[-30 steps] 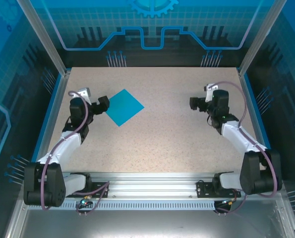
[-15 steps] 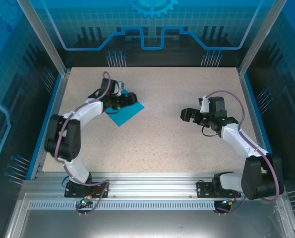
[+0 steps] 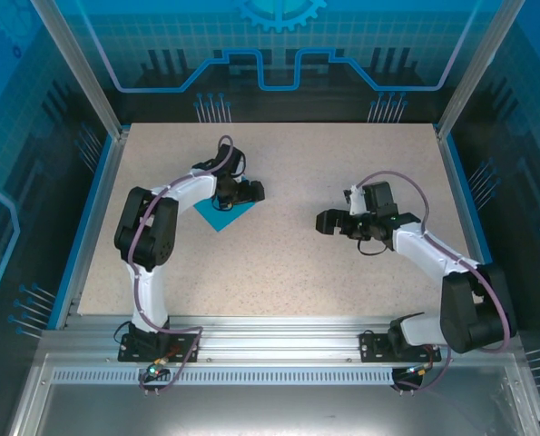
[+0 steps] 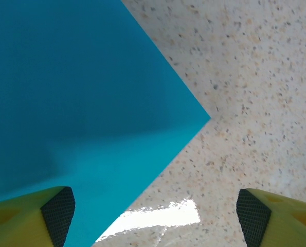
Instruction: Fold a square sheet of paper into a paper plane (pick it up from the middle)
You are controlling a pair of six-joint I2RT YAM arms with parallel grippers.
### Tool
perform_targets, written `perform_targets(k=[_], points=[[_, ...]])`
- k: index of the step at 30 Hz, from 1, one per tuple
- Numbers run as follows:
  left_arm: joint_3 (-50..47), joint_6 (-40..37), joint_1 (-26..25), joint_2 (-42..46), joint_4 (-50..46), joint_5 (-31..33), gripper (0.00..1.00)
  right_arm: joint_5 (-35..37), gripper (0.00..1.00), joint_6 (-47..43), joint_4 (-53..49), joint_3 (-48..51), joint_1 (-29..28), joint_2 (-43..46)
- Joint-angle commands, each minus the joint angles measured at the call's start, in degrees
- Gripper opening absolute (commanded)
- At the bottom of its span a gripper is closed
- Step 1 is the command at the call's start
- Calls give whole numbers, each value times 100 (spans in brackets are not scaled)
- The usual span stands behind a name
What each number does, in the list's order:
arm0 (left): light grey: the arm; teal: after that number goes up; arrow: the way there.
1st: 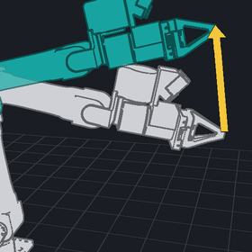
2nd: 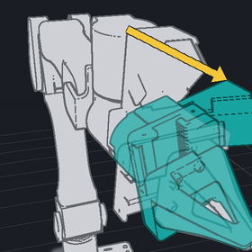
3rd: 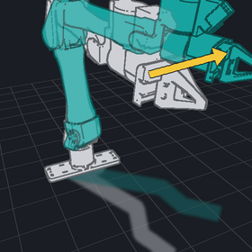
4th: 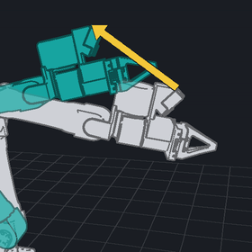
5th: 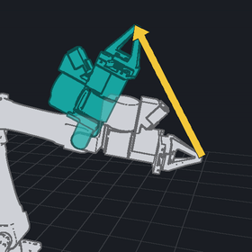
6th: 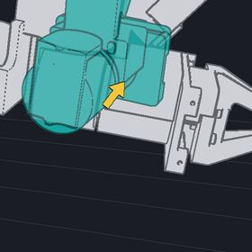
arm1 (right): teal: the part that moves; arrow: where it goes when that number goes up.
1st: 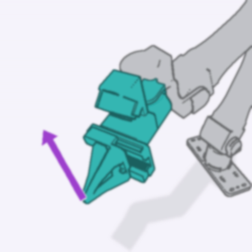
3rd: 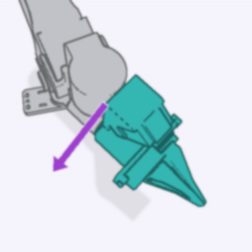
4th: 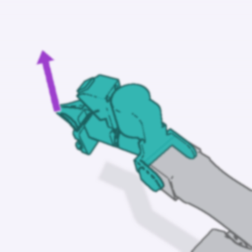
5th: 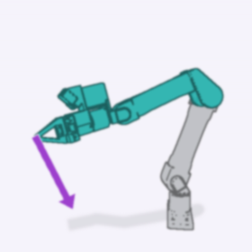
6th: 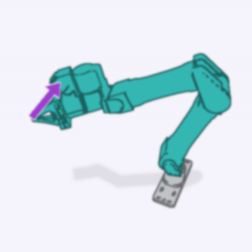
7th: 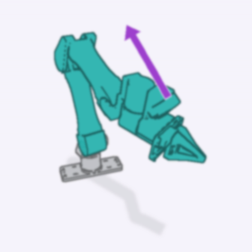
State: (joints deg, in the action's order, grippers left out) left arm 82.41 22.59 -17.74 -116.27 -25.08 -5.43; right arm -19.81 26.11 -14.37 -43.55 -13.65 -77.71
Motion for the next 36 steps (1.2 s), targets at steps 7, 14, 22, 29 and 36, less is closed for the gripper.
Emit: perform_targets(k=[7, 14, 22, 29, 36], points=[[-69, 140, -9, -182, -397, 100, 86, -43, 99, 31, -131, 101, -118, -114], [-689, 29, -298, 152, -240, -325, 85, 290, 99, -16, -377, 219, -116, 247], [-1217, 9, -1153, 371, 5, -729, 85, 924, 99, 30, -724, 343, -98, 802], [-1210, 64, -2287, 638, 166, -852, 85, 1287, 99, 235, -863, 427, -17, 1217], [-1693, 491, -2396, 1836, 607, -164, 88, 585, 100, 194, -868, 236, -30, 999]])
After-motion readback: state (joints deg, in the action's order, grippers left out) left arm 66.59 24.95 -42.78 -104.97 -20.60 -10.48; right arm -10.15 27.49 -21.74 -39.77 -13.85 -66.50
